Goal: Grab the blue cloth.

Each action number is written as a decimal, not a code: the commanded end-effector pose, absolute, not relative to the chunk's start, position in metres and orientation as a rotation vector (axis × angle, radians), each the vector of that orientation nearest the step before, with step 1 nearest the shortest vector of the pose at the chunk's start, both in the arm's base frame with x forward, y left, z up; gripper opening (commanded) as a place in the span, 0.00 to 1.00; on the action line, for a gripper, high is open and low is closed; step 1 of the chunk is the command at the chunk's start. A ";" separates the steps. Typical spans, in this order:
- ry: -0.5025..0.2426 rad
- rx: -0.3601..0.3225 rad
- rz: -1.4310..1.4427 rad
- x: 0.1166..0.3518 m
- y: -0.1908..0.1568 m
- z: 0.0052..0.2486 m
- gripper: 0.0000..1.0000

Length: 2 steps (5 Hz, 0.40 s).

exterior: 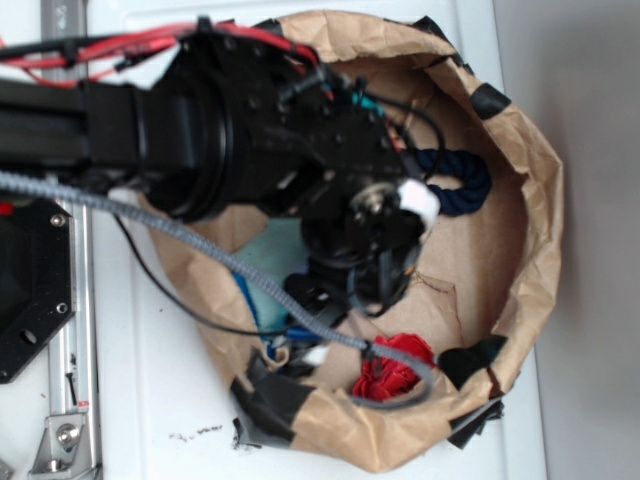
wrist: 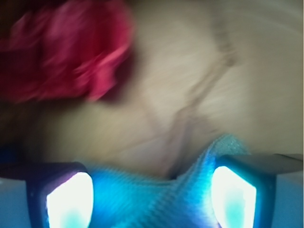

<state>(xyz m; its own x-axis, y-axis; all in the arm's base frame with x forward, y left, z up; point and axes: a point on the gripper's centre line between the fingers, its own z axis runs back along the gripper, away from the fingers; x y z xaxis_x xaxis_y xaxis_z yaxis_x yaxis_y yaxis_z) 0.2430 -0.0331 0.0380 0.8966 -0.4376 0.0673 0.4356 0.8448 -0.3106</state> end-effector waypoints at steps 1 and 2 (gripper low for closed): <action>-0.003 -0.282 -0.499 0.225 -0.044 0.048 1.00; 0.080 -0.148 -0.374 0.225 -0.029 0.028 0.59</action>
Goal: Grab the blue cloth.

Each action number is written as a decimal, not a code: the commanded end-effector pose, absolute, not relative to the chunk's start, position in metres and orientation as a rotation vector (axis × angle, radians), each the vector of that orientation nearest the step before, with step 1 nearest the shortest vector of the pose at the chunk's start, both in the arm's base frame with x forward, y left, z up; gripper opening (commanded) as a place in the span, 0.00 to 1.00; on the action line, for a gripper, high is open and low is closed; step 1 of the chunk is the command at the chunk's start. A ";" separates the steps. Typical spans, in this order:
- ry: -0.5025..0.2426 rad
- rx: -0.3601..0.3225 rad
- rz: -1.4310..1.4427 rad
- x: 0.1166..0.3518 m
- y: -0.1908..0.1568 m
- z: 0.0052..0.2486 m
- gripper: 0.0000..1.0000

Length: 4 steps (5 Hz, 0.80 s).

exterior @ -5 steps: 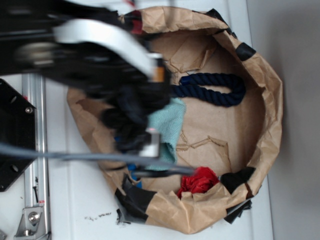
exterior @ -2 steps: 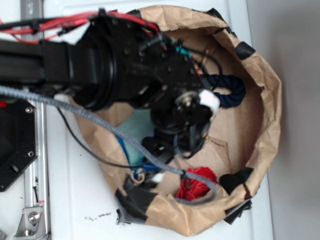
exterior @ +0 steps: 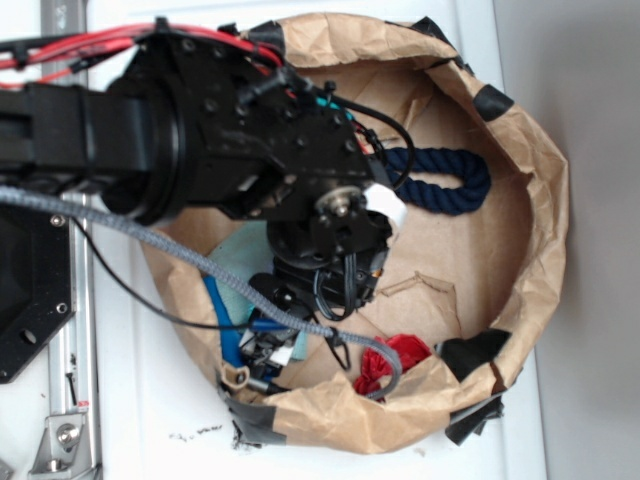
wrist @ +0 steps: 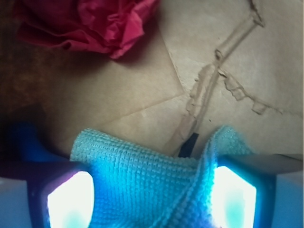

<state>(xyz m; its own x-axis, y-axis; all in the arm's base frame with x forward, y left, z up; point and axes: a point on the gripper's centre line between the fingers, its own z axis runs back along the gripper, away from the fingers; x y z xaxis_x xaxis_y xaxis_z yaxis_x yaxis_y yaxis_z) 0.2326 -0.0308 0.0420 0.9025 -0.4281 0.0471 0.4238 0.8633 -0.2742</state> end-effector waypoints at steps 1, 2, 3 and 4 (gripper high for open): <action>0.138 -0.043 -0.261 0.223 -0.018 0.017 0.00; 0.161 -0.010 -0.213 0.222 -0.014 0.018 0.00; 0.101 0.064 -0.135 0.228 -0.007 0.054 0.00; 0.007 0.100 -0.003 0.233 -0.001 0.103 0.00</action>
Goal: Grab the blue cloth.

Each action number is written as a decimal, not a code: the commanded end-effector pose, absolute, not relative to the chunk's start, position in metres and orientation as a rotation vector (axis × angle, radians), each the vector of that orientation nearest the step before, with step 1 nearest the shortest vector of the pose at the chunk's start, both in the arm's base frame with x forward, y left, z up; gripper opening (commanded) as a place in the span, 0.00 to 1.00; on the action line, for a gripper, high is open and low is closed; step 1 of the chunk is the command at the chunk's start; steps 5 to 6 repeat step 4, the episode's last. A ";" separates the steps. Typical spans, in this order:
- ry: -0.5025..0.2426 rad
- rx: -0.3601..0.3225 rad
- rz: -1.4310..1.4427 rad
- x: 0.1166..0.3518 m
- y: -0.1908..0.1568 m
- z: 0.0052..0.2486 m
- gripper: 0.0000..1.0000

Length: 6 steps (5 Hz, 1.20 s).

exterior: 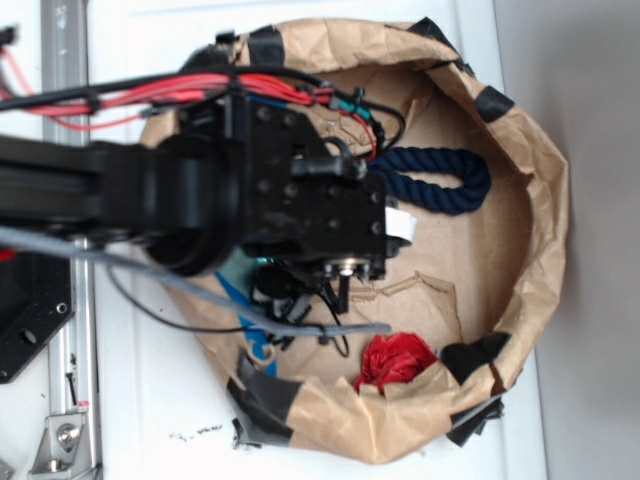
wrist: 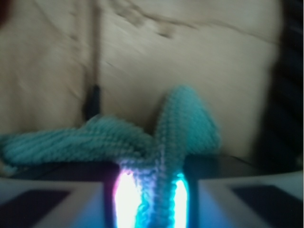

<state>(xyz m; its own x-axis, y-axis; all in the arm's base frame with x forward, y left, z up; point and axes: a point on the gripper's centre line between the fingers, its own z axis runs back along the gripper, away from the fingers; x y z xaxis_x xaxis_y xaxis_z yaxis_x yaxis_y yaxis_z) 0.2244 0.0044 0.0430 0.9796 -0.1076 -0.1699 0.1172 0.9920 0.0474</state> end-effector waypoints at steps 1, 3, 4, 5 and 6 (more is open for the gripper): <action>-0.199 0.094 0.215 0.253 0.017 0.154 0.00; -0.168 0.073 0.280 0.269 0.028 0.173 0.00; -0.149 0.074 0.289 0.265 0.031 0.169 0.00; -0.149 0.074 0.289 0.265 0.031 0.169 0.00; -0.149 0.074 0.289 0.265 0.031 0.169 0.00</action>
